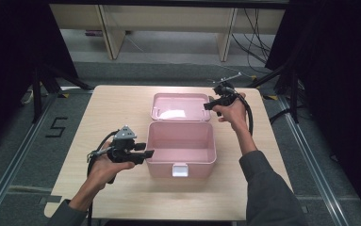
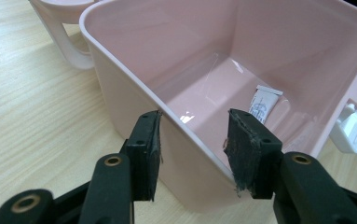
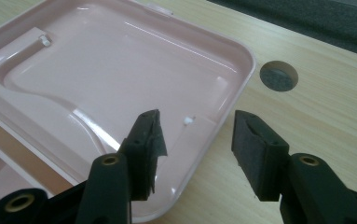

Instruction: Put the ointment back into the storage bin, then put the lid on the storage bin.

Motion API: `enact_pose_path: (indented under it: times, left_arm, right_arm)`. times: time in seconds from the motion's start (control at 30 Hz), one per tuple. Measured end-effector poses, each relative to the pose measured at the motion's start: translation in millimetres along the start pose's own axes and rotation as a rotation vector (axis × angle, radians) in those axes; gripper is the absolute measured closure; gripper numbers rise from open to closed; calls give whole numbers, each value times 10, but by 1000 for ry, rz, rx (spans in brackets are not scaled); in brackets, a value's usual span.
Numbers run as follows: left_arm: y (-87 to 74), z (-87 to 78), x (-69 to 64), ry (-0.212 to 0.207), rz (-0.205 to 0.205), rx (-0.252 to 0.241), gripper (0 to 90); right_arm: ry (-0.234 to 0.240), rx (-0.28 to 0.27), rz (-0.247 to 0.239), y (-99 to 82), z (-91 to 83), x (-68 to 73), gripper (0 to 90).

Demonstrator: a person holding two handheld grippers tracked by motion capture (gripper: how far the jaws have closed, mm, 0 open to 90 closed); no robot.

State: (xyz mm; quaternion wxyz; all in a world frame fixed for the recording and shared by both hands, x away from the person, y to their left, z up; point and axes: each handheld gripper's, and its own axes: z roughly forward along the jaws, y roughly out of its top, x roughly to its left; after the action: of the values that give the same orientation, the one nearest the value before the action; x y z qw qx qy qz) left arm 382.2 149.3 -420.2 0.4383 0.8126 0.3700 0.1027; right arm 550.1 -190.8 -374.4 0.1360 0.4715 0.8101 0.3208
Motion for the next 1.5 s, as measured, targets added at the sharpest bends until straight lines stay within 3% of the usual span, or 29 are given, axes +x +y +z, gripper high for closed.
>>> enact_pose_path:
  times: [0.2, 0.37, 0.4, 0.53, 0.63, 0.67, 0.7, 0.77, 0.83, 0.9, 0.97, 1.0, 1.03, 1.07, 1.1, 1.2, 1.23, 1.27, 1.3, 1.33, 1.47, 1.5]
  left_arm:
    - [1, -8, 14, -1, 18, 10, 545]
    - [-2, -1, -2, 2, 3, -1, 546]
    - [-3, 0, -1, 1, 2, -2, 545]
    - [2, -10, 12, -1, 14, 13, 544]
    - [13, -3, 37, -5, 9, 10, 532]
    - [16, 16, 37, -12, -12, -7, 528]
    - [22, 13, 52, -1, 0, -2, 518]
    - [41, 12, 87, 3, -3, 0, 504]
    - [82, 11, 149, 19, -18, -12, 480]
    - [128, 23, 207, 25, -42, -28, 468]
    - [171, 37, 241, 29, -55, -38, 463]
    - [191, 38, 261, 28, -44, -23, 459]
    - [207, 64, 258, 34, -61, -43, 451]
    - [231, 67, 289, 32, -43, -23, 448]
    - [253, 87, 305, 37, -53, -22, 444]
    - [322, 155, 376, 47, -67, -26, 446]
    - [342, 180, 402, 58, -68, -23, 454]
    - [361, 208, 429, 63, -73, -18, 454]
    - [382, 229, 455, 72, -74, -3, 456]
    - [400, 255, 467, 80, -79, -1, 459]
    - [473, 336, 510, 100, -75, 27, 466]
    - [490, 359, 521, 100, -75, 39, 467]
  right_arm:
    - [1, -8, 4, -2, 28, -32, 526]
    - [-7, 6, 14, 4, 53, -36, 527]
    - [-7, 9, 34, 7, 58, -20, 528]
    - [-9, 5, 16, 15, 103, -49, 532]
    - [-9, 7, 24, 11, 125, -75, 535]
    - [-14, 2, 38, 11, 132, -78, 535]
    - [-13, 5, 23, 7, 131, -101, 535]
    - [1, 4, 42, 7, 128, -122, 537]
    - [6, -6, 67, 6, 124, -142, 539]
    - [1, -8, 53, -7, 121, -176, 539]
    - [5, 0, 71, -8, 104, -191, 539]
    - [4, -6, 70, -14, 106, -206, 539]
    - [15, -1, 102, -10, 98, -197, 539]
    - [17, -6, 91, -9, 99, -219, 540]
    - [10, -12, 78, -7, 104, -230, 541]
    - [-6, -23, 97, -7, 141, -225, 542]
    - [7, -4, 86, -5, 140, -236, 542]
    - [7, -5, 109, -9, 156, -213, 542]
    - [1, -11, 71, -7, 175, -236, 542]
    - [8, -2, 89, -3, 186, -218, 544]
    - [-9, -1, 78, 2, 255, -210, 556]
    - [8, 6, 95, 8, 265, -205, 559]
